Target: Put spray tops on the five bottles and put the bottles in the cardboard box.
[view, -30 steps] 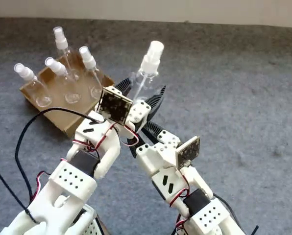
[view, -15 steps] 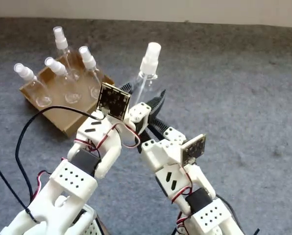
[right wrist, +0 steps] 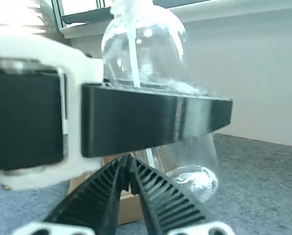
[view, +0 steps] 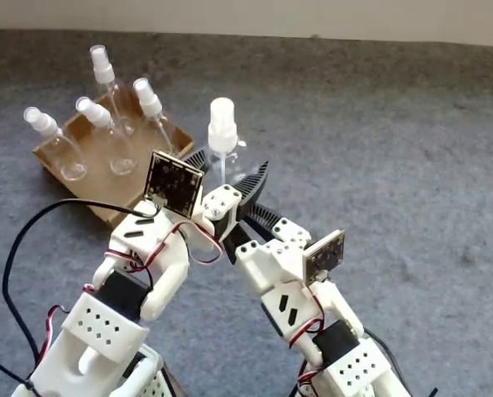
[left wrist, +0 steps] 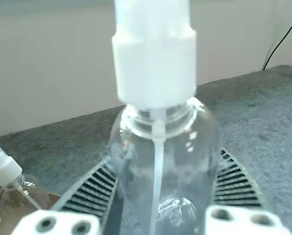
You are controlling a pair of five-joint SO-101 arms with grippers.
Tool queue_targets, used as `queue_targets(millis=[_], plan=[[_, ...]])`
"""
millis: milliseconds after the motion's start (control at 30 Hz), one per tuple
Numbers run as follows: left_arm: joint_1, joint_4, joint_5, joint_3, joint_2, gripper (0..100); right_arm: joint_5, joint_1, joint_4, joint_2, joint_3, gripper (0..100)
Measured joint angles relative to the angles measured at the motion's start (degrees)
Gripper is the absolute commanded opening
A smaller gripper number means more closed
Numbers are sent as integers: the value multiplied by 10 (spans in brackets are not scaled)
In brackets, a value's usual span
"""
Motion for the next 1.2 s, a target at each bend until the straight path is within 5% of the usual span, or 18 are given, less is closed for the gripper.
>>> queue_targets(millis=[567, 1200], plan=[[-4, 68, 0, 0, -62, 84, 1, 7, 1, 4, 0, 4], [-233, 128, -33, 0, -68, 87, -2, 48, 57, 9, 0, 4]])
